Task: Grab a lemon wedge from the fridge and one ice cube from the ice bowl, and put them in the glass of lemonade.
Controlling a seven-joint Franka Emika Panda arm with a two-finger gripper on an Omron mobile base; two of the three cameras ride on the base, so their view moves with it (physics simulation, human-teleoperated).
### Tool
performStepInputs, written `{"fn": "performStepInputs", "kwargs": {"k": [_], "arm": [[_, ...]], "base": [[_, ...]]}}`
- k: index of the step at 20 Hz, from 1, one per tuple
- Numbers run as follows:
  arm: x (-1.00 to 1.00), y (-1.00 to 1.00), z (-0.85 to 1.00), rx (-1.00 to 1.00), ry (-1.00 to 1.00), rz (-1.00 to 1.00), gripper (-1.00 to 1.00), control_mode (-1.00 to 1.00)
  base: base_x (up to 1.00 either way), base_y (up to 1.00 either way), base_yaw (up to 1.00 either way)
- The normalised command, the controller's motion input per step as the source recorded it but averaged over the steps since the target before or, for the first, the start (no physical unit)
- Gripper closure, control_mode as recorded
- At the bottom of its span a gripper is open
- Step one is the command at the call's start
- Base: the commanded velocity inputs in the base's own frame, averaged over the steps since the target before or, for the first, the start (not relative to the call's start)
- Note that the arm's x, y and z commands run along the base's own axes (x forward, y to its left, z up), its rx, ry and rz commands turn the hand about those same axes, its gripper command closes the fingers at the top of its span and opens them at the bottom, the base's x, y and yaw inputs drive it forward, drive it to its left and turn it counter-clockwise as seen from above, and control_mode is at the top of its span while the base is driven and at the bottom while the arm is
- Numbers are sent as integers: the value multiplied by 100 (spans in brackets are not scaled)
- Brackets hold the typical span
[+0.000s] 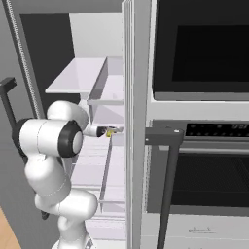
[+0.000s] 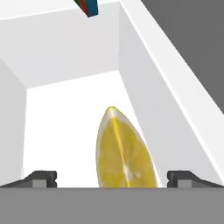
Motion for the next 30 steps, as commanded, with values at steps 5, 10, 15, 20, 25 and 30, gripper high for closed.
{"fn": "performStepInputs", "kwargs": {"k": [5,10,15,20,25,30], "arm": [[33,0,-17,-1,0,0,-100,-100],[19,-4,-13,0,0,0,-100,-100],[-1,-10,-11,0,0,0,-100,-100],[-20,-1,0,0,0,0,-100,-100],[-39,0,0,-1,0,0,-100,-100],[-13,0,0,-2,0,0,-100,-100]], "base": [[0,0,0],[0,0,0],[0,0,0],[0,0,0],[0,0,0],[0,0,0]]}}
